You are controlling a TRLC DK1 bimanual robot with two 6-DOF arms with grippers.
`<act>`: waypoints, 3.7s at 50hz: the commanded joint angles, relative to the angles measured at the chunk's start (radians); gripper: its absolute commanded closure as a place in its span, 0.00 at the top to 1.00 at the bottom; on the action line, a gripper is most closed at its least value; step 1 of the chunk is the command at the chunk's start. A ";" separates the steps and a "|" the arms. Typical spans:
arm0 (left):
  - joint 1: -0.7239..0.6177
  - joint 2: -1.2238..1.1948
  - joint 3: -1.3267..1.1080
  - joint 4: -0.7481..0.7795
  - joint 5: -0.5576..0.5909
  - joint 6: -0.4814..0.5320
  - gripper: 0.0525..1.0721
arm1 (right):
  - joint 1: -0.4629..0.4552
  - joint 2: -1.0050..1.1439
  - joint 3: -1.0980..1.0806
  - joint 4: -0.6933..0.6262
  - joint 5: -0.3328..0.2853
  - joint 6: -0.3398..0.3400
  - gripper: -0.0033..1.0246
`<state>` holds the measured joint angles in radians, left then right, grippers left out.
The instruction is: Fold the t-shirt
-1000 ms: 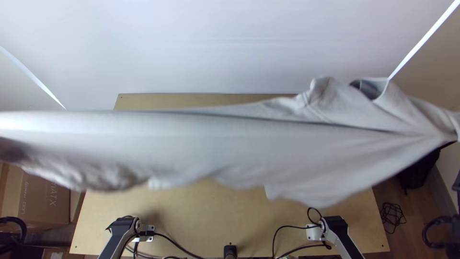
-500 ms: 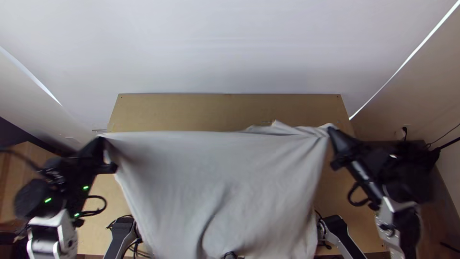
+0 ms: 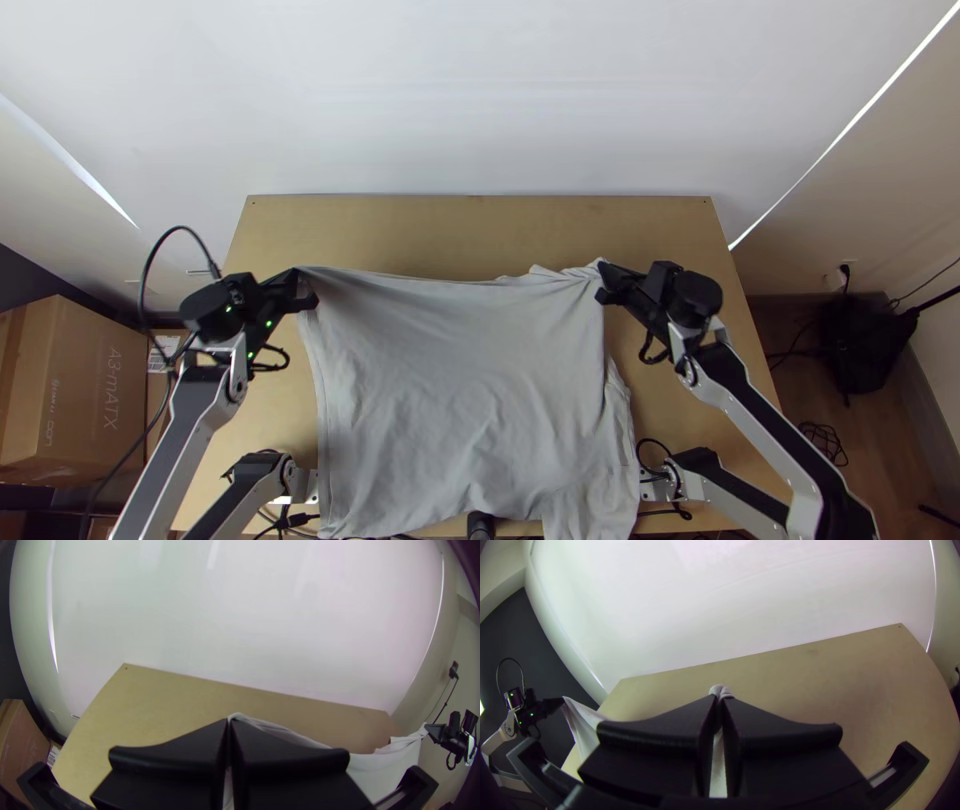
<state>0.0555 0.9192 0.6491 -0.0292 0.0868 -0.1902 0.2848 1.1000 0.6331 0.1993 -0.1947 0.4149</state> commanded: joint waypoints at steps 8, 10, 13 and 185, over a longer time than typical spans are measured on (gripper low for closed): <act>0.010 0.371 0.066 0.213 0.004 0.026 0.02 | -0.038 0.354 0.140 0.132 0.009 0.010 0.02; 0.012 0.428 0.090 0.239 0.004 0.032 0.02 | -0.038 0.403 0.172 0.134 0.009 0.009 0.02; 0.014 0.500 0.133 0.272 0.004 0.037 0.02 | -0.044 0.468 0.220 0.140 0.011 0.007 0.02; 0.066 -0.049 0.448 -0.305 0.027 -0.018 0.96 | -0.197 0.247 0.068 -1.098 -0.230 -0.182 0.70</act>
<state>0.1085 0.8948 1.1198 -0.3275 0.1089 -0.2165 0.0761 1.3228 0.7322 -0.9245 -0.4194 0.2276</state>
